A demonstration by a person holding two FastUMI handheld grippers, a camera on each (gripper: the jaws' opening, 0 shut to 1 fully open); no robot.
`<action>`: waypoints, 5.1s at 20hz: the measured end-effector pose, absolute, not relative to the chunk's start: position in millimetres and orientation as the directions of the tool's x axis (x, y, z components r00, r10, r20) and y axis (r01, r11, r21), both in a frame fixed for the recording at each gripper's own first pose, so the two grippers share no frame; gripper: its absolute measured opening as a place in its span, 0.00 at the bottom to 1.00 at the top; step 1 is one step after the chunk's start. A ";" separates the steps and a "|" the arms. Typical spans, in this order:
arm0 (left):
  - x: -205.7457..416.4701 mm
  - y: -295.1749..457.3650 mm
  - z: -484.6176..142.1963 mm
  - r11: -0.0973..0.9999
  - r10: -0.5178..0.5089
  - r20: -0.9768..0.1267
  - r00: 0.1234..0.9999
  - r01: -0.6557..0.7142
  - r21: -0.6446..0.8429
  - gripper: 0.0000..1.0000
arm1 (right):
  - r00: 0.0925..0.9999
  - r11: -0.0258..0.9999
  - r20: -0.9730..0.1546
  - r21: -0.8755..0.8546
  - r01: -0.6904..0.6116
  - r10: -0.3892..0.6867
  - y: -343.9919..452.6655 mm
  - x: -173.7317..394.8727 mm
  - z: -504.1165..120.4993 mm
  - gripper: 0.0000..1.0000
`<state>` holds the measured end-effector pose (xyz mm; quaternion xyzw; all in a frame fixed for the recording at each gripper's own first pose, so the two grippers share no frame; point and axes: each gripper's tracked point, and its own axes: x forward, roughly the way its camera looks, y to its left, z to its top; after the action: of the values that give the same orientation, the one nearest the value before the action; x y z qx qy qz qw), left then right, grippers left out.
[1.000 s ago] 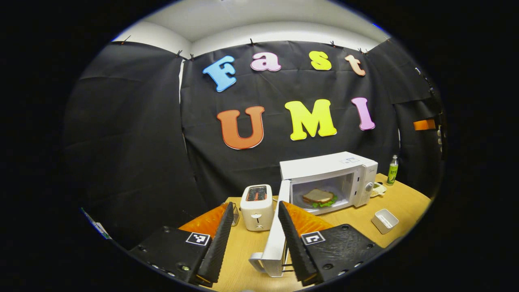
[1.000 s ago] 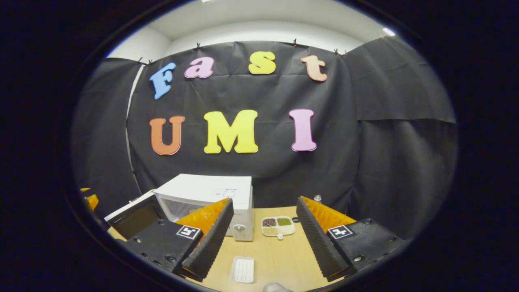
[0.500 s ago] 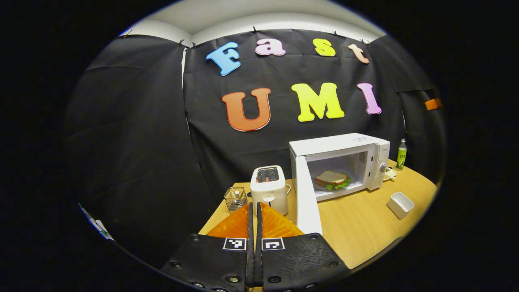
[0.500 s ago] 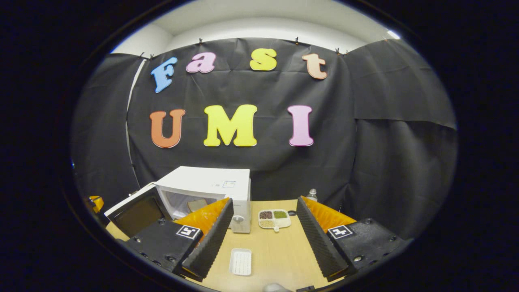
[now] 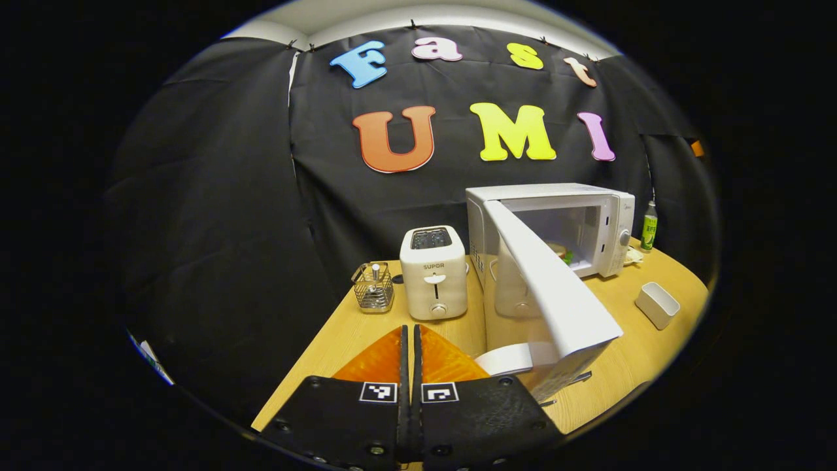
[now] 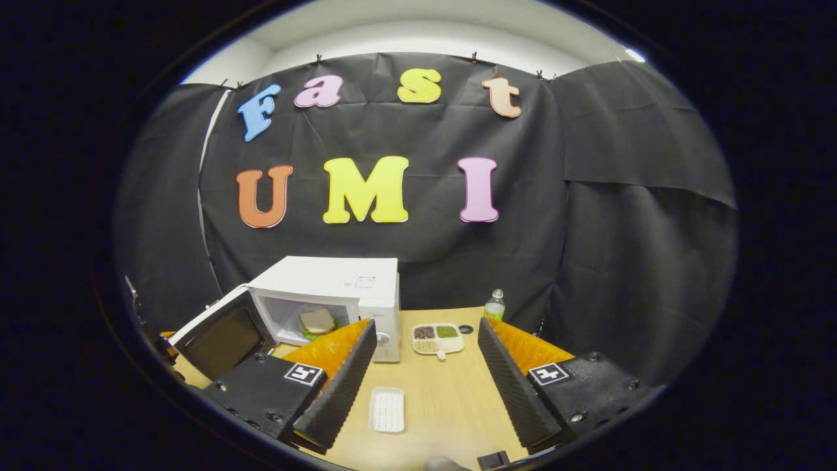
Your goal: Open the microwave oven with the left hand, put the food in, and close the microwave oven.
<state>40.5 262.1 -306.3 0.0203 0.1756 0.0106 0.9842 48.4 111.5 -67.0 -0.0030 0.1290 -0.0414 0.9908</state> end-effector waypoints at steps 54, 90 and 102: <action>212.1 -112.9 -288.2 0.930 -0.367 -0.259 0.894 0.360 -0.075 0.00 | 0.951 0.996 -0.300 0.007 0.087 -0.081 -13.6 86.4 -88.1 0.99; 161.6 -109.8 -228.8 0.990 -0.143 -0.291 0.946 0.139 -0.036 0.95 | 0.956 0.988 -0.247 0.022 -0.156 0.156 -0.7 108.8 -98.7 0.99; 53.2 -43.8 -90.7 0.990 -0.127 -0.132 0.983 0.133 0.042 0.97 | 0.988 0.996 -0.128 -0.001 -0.090 0.089 1.3 67.3 -61.9 0.99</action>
<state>53.2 -43.8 -90.7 0.0253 0.0645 -0.0652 0.9955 67.3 1.3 -61.9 -0.0033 0.0639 0.0449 0.9969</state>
